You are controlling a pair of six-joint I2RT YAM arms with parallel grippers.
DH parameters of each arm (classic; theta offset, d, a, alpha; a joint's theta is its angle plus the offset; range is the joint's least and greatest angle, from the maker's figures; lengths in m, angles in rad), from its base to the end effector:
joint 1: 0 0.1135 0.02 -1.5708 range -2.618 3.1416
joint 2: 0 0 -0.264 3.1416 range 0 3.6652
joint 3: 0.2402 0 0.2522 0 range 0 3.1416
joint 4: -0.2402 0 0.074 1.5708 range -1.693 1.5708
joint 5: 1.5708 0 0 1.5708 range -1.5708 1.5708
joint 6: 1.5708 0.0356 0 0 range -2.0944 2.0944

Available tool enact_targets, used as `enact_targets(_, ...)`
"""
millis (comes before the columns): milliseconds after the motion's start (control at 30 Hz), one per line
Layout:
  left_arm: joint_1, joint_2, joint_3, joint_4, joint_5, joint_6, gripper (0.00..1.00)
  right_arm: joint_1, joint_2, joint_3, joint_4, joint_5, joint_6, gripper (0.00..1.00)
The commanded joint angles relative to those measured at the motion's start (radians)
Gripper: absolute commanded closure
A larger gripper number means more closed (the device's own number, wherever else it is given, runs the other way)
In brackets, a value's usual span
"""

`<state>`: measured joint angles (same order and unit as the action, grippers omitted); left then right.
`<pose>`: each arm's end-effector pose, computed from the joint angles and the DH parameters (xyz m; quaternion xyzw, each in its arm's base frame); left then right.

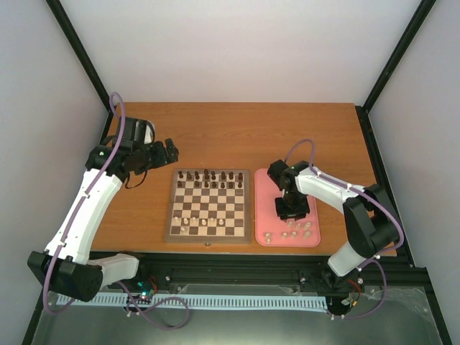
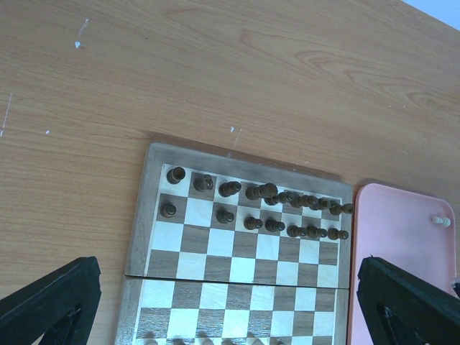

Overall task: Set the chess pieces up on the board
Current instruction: Pick up the chess piece from the storage box.

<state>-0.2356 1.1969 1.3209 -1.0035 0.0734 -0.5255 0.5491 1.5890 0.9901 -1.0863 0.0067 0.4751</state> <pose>0.2221 -0.0560 0.3647 -0.1235 0.9322 -0.1578 0.3015 0.2120 0.1295 0.1800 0.0371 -0.9977 0.0309 0.0482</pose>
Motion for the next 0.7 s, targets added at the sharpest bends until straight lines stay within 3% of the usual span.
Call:
enact_targets(0, 0.007, 0.001, 0.001, 0.009, -0.002, -0.005, 0.00, -0.012, 0.011, -0.024, 0.019, -0.007, -0.010, 0.64)
enact_targets(467, 0.006, 0.014, -0.006, 0.013, 0.002, -0.007, 0.00, -0.015, 0.043, -0.043, 0.048, -0.027, -0.026, 0.65)
enact_targets(667, 0.007, 0.013, -0.011, 0.012, 0.002, -0.007, 0.00, -0.016, 0.048, -0.056, 0.057, -0.029, -0.026, 0.76)
